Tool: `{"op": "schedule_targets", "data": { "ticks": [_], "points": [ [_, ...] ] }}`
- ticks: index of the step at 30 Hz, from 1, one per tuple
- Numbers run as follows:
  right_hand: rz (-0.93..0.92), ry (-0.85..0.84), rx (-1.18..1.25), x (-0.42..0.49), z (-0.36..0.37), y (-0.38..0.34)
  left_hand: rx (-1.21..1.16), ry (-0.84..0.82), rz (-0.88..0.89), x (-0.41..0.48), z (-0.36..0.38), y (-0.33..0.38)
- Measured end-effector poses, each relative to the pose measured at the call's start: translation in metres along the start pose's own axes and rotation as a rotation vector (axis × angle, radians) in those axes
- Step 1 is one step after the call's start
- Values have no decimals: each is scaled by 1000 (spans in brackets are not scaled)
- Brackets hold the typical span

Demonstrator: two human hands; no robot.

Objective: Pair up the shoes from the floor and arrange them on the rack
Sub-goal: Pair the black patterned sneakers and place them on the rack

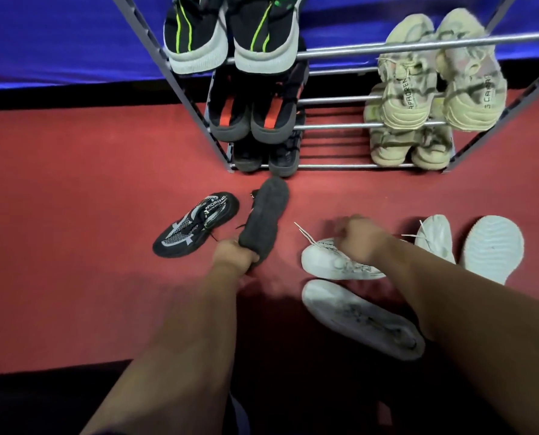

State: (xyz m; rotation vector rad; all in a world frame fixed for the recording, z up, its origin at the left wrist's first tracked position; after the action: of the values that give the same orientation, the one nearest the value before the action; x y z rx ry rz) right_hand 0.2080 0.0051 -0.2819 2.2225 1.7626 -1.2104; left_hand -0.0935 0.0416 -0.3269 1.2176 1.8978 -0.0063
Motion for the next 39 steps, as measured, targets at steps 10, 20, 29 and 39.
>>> {"op": "schedule_targets", "data": {
  "ticks": [10,20,29,39],
  "points": [
    [23,57,187,7,-22,-11,305,490,783,-39,-21,76],
    [-3,127,119,12,-24,-20,405,363,436,3,-26,68],
    [151,231,-100,9,-9,15,374,185,30,61,-75,25],
    [202,201,-46,14,0,19,364,-107,129,46,-46,63]
  ]
}}
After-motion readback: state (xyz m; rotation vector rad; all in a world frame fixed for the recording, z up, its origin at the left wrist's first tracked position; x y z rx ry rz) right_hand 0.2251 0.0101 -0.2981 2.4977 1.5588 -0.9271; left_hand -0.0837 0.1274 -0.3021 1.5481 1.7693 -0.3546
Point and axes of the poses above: each hand's wrist, its own x-axis towards the middle knuckle, its own z-axis out of the palm, y = z × x, the point moved 10 cm from there along x, towards the middle knuckle, and after that the axes turned 2 degrees about x, right-handed, at the moved point
